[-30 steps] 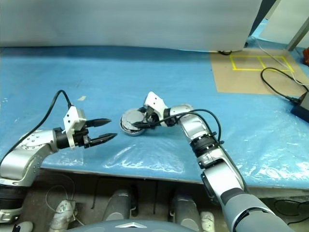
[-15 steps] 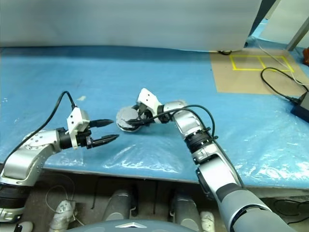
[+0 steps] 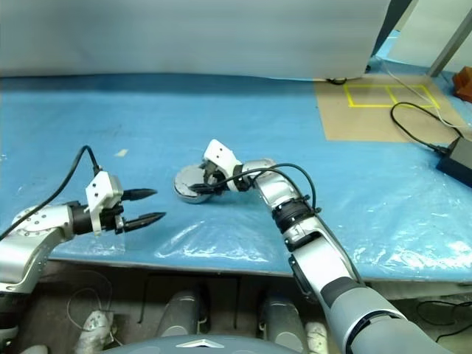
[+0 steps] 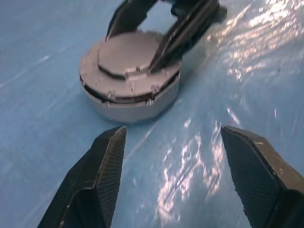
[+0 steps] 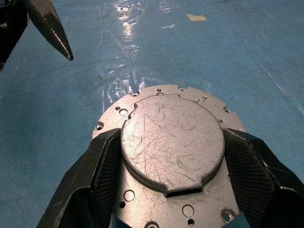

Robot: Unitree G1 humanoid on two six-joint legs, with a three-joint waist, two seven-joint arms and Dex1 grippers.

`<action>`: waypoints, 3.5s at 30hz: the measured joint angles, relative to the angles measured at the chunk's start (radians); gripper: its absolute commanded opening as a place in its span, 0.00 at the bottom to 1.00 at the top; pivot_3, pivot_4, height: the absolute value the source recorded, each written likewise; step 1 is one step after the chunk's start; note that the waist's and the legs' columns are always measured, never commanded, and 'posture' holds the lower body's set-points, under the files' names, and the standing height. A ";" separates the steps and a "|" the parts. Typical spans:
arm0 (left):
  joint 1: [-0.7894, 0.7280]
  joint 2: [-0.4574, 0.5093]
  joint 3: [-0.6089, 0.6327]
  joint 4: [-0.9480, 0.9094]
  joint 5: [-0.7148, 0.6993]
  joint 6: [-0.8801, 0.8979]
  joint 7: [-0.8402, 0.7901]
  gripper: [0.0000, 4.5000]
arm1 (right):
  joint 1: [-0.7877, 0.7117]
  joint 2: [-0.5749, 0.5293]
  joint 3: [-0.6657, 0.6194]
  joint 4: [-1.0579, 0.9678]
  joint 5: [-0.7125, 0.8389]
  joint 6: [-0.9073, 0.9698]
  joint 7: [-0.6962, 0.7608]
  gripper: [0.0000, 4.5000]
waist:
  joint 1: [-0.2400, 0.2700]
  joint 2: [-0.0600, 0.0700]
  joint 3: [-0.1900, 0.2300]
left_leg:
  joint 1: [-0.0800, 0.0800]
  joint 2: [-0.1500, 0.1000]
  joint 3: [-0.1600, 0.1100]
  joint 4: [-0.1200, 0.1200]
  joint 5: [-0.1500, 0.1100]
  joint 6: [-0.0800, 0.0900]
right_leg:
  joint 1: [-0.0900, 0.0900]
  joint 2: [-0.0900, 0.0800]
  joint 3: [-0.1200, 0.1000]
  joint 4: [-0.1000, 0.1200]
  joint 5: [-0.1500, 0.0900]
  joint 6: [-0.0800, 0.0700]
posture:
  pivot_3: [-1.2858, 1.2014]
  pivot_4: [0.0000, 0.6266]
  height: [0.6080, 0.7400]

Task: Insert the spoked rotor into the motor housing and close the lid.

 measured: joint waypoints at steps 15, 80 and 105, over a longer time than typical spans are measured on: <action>-0.047 -0.062 -0.003 0.011 -0.006 0.000 0.034 0.75 | -0.006 0.048 0.020 -0.006 -0.038 0.038 -0.062 0.66 | -0.006 0.000 0.000 | 0.004 0.001 0.002 -0.002 0.000 0.000 | 0.001 0.000 0.002 0.001 0.000 0.000 | 0.52 0.24 1.00; -0.284 -0.213 -0.117 0.280 0.123 -0.070 0.146 0.01 | 0.015 0.058 0.058 0.006 -0.083 -0.021 -0.118 0.66 | 0.000 0.001 -0.001 | 0.020 -0.001 0.016 -0.016 0.000 0.000 | 0.006 0.000 0.015 -0.006 -0.001 0.001 | 0.52 0.24 1.00; -0.269 -0.232 -0.105 0.311 0.160 -0.095 0.167 0.00 | 0.029 0.044 0.056 -0.008 -0.080 -0.016 -0.106 0.74 | 0.006 0.005 -0.005 | 0.025 -0.002 0.017 -0.022 -0.001 0.001 | 0.014 0.000 0.015 -0.016 -0.001 0.001 | 0.52 0.24 1.00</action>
